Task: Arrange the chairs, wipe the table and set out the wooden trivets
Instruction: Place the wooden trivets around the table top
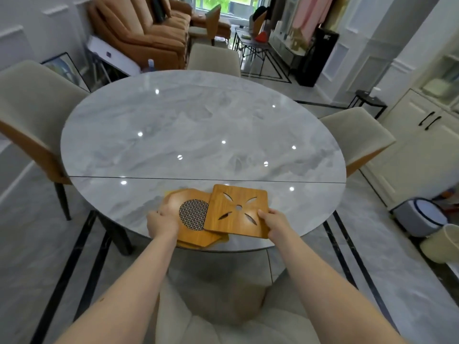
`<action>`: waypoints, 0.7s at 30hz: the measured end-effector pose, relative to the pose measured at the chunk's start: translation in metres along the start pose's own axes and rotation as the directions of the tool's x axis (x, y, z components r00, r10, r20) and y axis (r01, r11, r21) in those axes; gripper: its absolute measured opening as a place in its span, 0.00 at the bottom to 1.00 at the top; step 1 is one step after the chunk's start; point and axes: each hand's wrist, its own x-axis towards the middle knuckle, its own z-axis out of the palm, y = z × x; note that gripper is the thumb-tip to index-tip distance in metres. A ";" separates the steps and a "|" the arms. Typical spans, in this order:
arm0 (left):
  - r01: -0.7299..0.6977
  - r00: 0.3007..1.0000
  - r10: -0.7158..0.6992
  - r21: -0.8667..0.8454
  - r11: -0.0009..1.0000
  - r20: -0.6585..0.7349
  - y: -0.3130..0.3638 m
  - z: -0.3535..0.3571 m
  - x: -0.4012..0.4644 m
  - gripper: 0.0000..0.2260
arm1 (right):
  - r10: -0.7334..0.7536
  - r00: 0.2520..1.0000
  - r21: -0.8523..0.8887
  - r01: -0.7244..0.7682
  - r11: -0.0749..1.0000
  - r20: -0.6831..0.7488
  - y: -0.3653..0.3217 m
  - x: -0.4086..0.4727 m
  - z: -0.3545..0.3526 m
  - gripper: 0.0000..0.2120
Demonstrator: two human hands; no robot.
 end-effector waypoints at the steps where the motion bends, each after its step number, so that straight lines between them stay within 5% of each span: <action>1: 0.011 0.999 -0.011 -0.011 1.000 -0.033 0.002 0.004 0.005 0.18 | 0.002 1.000 0.006 -0.002 1.000 -0.010 -0.004 0.010 0.002 0.15; 13: 0.059 0.963 -0.105 -0.183 0.981 -0.250 0.015 0.026 0.054 0.16 | 0.001 0.993 0.028 0.002 1.000 -0.116 -0.004 0.082 0.014 0.14; 21: 0.092 0.957 -0.140 -0.193 0.977 -0.253 0.011 0.035 0.068 0.15 | -0.049 0.998 -0.124 0.045 0.991 -0.030 0.012 0.092 0.039 0.18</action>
